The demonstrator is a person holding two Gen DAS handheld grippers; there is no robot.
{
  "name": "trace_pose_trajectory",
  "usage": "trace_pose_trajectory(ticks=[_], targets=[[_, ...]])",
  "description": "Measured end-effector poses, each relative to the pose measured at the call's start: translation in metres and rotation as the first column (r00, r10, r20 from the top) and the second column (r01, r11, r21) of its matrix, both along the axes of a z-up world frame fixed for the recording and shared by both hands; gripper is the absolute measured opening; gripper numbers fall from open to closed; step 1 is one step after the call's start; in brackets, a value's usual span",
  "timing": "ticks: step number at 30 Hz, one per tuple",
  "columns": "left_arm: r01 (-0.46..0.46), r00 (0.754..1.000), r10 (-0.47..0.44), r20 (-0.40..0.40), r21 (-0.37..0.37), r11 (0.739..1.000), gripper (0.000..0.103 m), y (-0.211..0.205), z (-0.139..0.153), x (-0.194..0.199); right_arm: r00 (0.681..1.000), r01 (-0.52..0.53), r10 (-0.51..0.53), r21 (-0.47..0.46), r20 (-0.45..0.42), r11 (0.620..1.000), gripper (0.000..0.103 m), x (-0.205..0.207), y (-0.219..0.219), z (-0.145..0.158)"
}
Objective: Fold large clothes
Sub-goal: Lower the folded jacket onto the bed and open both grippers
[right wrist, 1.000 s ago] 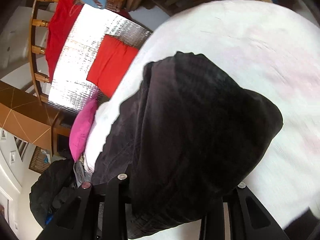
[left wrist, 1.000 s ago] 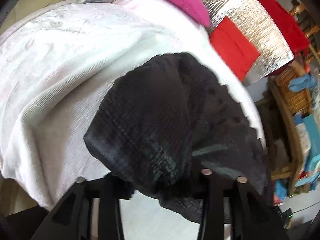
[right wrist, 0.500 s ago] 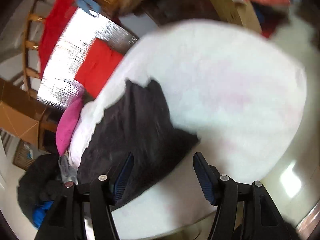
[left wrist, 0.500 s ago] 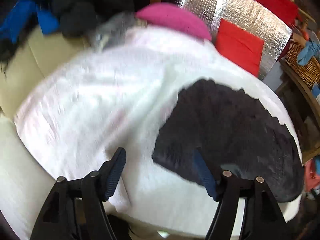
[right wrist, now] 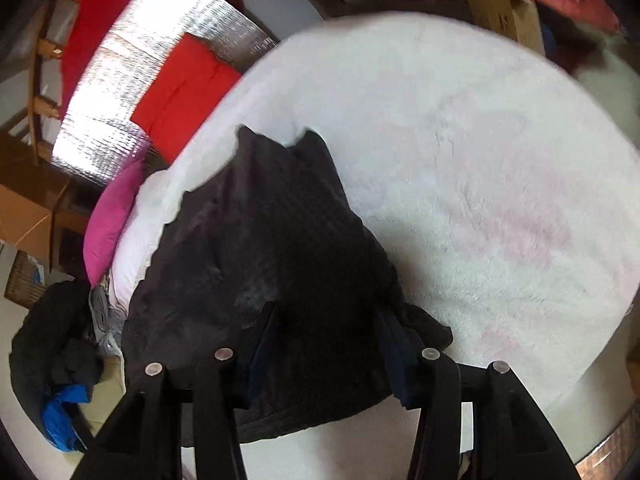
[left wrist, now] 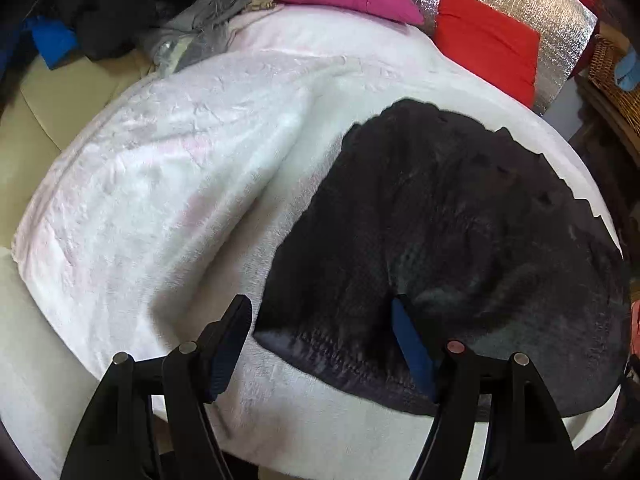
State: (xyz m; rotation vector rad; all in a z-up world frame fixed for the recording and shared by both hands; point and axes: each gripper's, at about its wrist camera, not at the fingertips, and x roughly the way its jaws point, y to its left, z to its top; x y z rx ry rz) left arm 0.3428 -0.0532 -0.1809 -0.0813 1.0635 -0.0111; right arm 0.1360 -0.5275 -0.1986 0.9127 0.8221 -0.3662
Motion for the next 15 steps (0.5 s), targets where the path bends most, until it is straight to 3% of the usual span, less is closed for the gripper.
trace_pose_trajectory(ticks=[4, 7, 9, 12, 15], targets=[[0.038, 0.995, -0.042, 0.093, 0.043, 0.998, 0.073, -0.014, 0.029, -0.017, 0.995, -0.052, 0.061, -0.119, 0.079, 0.992, 0.052, 0.003, 0.024, 0.032], [0.087, 0.987, -0.096, 0.129, 0.075, 0.993, 0.083, -0.033, 0.033, -0.028, 0.984, -0.122, 0.143, -0.187, 0.103, 0.975, 0.052, 0.017, 0.05, 0.045], [0.114, 0.986, -0.127, 0.109, 0.115, 0.987, 0.085, -0.044, 0.02, -0.031, 0.979, -0.182, 0.195, -0.181, 0.057, 0.967, 0.053, 0.033, 0.068, 0.035], [0.149, 0.988, -0.153, 0.008, 0.17, 0.974, 0.085, -0.056, -0.011, -0.029, 0.968, -0.248, 0.235, -0.19, -0.087, 0.95, 0.053, 0.057, 0.089, 0.007], [0.157, 0.985, -0.166, 0.043, 0.165, 0.974, 0.085, -0.055, 0.002, -0.043, 0.96, -0.278, 0.256, -0.286, -0.112, 0.917, 0.053, 0.053, 0.108, 0.021]])
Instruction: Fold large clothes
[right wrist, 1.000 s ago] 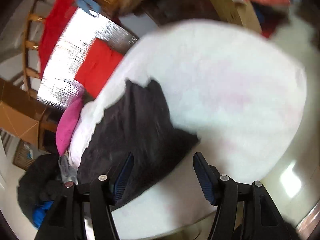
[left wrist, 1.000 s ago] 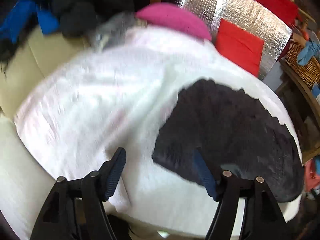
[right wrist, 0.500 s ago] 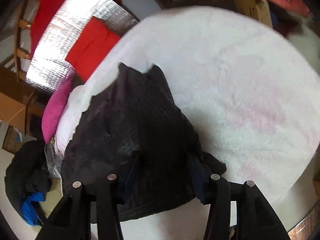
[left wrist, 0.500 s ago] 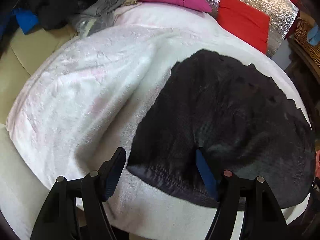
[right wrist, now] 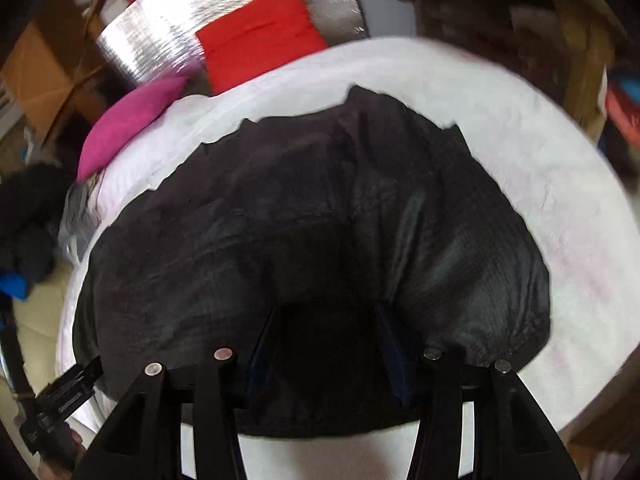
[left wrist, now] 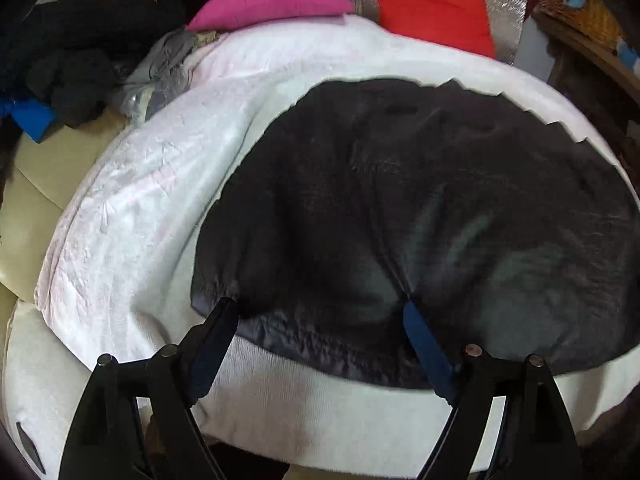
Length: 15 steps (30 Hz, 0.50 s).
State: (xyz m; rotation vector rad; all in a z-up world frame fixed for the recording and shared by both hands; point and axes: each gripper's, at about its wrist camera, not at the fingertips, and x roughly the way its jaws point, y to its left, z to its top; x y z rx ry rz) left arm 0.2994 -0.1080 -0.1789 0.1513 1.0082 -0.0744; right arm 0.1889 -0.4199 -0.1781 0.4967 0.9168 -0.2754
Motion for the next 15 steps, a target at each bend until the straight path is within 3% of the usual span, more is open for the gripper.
trace_pose_trajectory(ticks=[2, 8, 15], targets=[[0.009, 0.999, -0.008, 0.052, -0.028, 1.0, 0.085, 0.002, 0.022, -0.014, 1.0, -0.003, 0.003, 0.006, 0.024, 1.0, 0.054, -0.008, 0.008, 0.013], [0.017, 0.965, -0.006, 0.263, -0.038, 0.999, 0.087, 0.007, 0.096, -0.071, 0.99, -0.009, 0.032, -0.169, 0.134, 0.986, 0.061, -0.051, 0.045, 0.072], [0.006, 0.918, 0.014, 0.397, -0.05, 0.999, 0.092, 0.015, 0.155, -0.135, 0.978, 0.006, 0.059, -0.315, 0.198, 0.949, 0.067, -0.094, 0.08, 0.129]])
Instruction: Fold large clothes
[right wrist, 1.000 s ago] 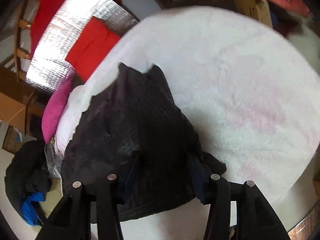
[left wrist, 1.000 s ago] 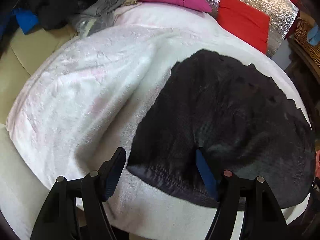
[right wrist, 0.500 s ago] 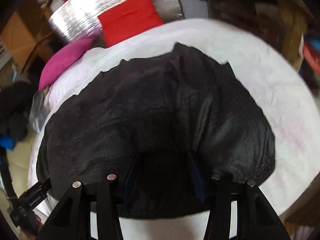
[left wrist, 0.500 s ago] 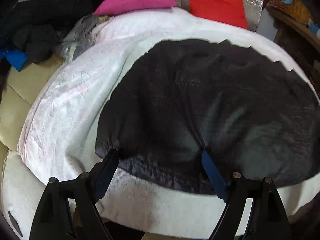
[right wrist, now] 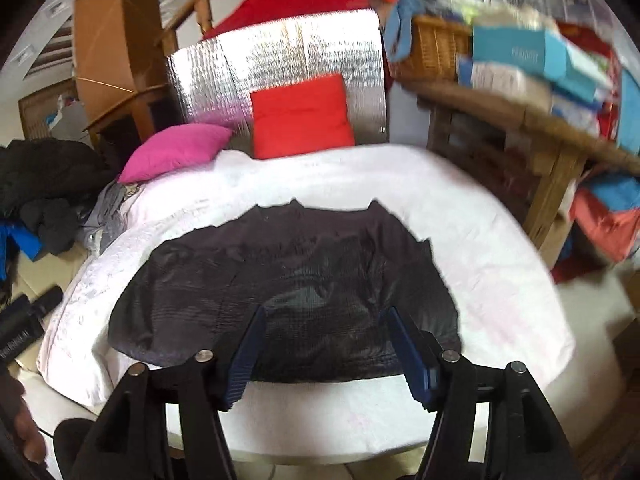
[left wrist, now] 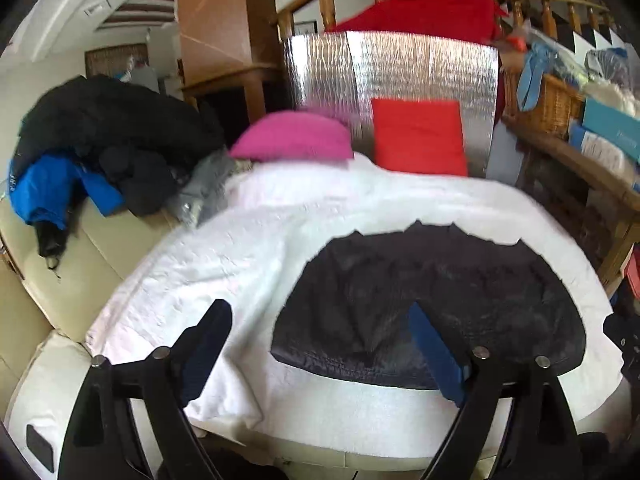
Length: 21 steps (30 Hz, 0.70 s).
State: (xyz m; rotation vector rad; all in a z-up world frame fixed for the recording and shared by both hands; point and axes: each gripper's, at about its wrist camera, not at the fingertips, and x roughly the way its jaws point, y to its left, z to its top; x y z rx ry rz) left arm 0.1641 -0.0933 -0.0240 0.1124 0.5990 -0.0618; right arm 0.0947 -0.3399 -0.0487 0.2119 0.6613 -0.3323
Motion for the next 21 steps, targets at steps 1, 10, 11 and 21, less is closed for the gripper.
trace_pose_trajectory(ticks=[1, 10, 11, 21], targets=[[-0.005, 1.0, 0.005, 0.016, 0.001, 1.0, 0.093, 0.002, 0.007, -0.007, 1.0, 0.002, -0.001, -0.02, 0.008, 1.0, 0.067, -0.007, 0.006, 0.008], [-0.001, 0.991, 0.003, 0.133, -0.017, 1.0, 0.1, 0.012, 0.061, -0.062, 0.997, 0.008, 0.005, -0.151, 0.083, 0.989, 0.072, -0.067, 0.045, 0.068], [0.002, 0.989, 0.001, 0.148, -0.02, 1.0, 0.1, 0.012, 0.067, -0.067, 0.996, 0.006, 0.009, -0.159, 0.089, 0.987, 0.072, -0.073, 0.048, 0.073], [0.033, 0.978, -0.026, 0.207, -0.032, 0.999, 0.1, 0.014, 0.099, -0.115, 0.987, 0.034, -0.002, -0.203, 0.158, 0.979, 0.074, -0.128, 0.066, 0.109]])
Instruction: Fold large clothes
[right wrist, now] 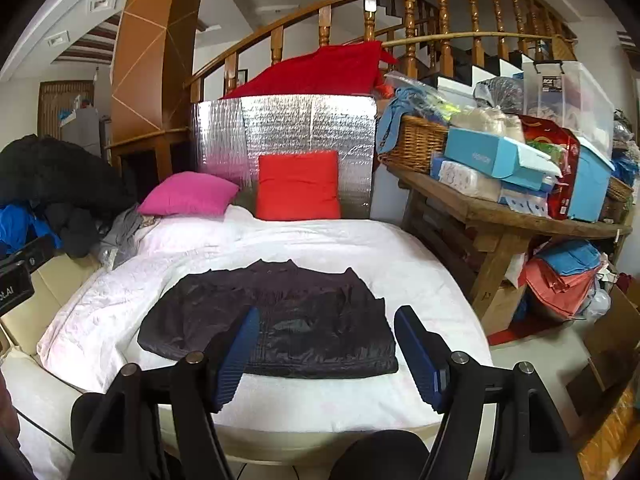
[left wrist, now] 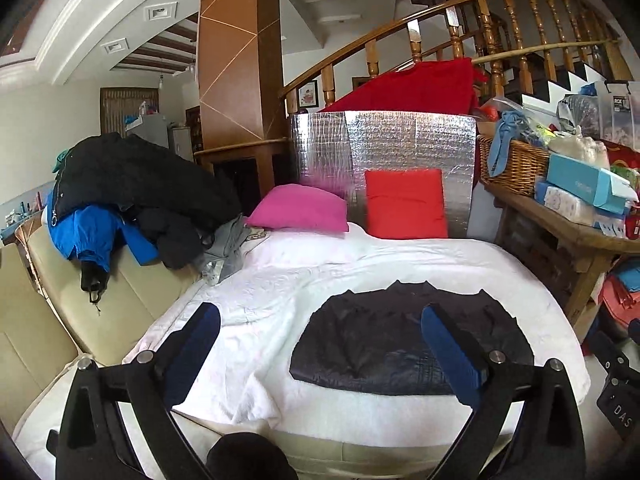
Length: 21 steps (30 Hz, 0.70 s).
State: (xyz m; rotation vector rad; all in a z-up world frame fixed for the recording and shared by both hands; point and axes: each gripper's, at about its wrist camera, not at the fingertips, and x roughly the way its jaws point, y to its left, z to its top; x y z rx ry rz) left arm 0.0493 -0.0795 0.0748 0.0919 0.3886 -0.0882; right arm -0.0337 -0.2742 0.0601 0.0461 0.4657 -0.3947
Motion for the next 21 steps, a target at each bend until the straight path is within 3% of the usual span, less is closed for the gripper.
trace_pose_trajectory(ticks=[9, 21], targets=[[-0.011, 0.998, 0.01, 0.063, 0.022, 1.0, 0.1, -0.002, 0.015, -0.03, 0.998, 0.029, -0.029, 0.013, 0.056, 0.999, 0.074, -0.029, -0.002, 0.016], [-0.04, 0.991, 0.034, 0.128, 0.046, 0.998, 0.1, -0.004, 0.019, -0.044, 0.998, 0.022, -0.024, 0.032, 0.066, 0.999, 0.074, -0.033, 0.003, 0.018]])
